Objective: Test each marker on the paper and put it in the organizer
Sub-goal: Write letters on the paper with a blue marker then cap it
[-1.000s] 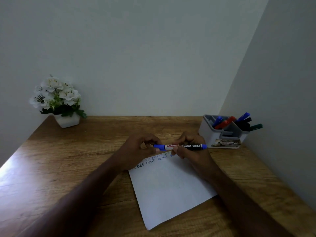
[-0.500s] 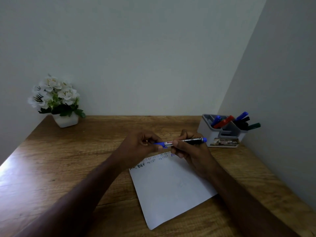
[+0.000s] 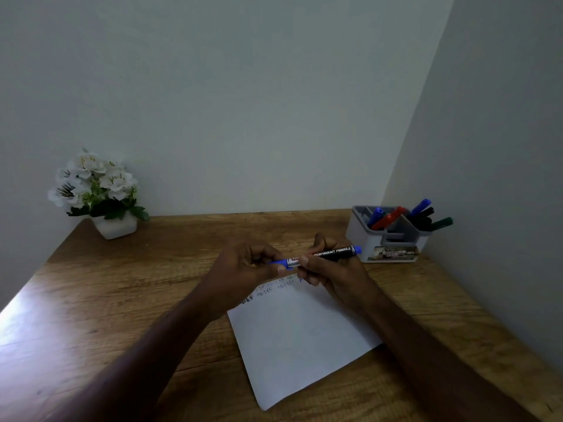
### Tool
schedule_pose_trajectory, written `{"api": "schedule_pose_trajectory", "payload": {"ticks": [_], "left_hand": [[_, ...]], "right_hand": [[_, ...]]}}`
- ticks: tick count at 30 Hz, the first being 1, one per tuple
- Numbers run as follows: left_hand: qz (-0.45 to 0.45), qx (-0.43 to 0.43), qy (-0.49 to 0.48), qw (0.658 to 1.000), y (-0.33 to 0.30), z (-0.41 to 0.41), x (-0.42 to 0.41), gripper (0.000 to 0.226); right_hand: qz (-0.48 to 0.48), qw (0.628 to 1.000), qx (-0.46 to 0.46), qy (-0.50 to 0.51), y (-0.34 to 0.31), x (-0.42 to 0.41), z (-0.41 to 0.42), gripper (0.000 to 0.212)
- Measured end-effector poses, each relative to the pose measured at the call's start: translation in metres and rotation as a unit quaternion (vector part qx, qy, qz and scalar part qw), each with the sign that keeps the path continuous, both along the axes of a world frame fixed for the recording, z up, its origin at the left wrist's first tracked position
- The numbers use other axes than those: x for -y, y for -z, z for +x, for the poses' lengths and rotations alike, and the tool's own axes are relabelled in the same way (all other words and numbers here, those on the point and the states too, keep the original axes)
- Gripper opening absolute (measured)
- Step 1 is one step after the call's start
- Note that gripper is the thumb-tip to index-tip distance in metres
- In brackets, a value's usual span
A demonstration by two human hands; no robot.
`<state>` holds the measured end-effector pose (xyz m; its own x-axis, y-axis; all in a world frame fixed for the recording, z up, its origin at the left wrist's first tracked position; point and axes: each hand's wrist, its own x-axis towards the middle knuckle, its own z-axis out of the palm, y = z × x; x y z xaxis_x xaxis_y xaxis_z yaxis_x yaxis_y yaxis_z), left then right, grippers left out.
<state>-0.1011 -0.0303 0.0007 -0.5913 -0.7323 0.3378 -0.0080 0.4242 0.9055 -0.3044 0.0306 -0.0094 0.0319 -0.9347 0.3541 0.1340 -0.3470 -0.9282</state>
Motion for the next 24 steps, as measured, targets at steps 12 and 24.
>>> {"api": "schedule_pose_trajectory", "payload": {"ticks": [12,24], "left_hand": [[0.015,0.044,-0.049,0.998,-0.004,-0.005,0.0,0.009],[-0.06,0.125,-0.096,0.986,-0.025,-0.022,-0.008,0.009]], "right_hand": [[-0.009,0.993,-0.084,0.083,0.006,0.003,0.006,0.009],[0.019,0.966,-0.12,0.228,-0.034,-0.005,-0.009,0.018]]}}
